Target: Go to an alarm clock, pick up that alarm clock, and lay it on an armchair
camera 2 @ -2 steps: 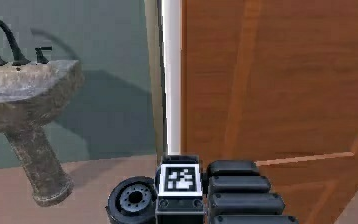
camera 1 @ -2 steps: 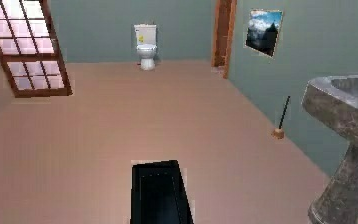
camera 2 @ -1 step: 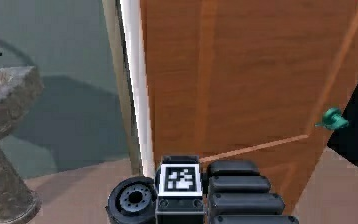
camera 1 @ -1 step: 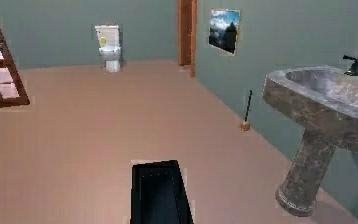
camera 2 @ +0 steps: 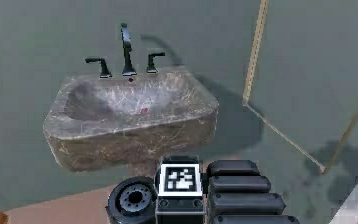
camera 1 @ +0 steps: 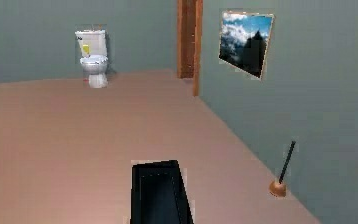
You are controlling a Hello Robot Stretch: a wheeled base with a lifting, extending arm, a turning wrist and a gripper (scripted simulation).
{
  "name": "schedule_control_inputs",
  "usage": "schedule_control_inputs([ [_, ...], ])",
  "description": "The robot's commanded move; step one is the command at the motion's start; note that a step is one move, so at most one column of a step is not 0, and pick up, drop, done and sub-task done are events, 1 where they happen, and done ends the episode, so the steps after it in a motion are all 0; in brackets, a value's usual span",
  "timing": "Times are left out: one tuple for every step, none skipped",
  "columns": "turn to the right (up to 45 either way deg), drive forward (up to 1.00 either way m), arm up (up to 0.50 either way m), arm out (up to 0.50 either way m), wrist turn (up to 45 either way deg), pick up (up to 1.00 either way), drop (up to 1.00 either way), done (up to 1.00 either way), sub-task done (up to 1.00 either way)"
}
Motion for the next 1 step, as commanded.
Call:
schedule_control_inputs([
  [0.0, 1.0, 0.0, 0.0, 0.0, 0.0, 0.0, 0.0, 0.0],
])
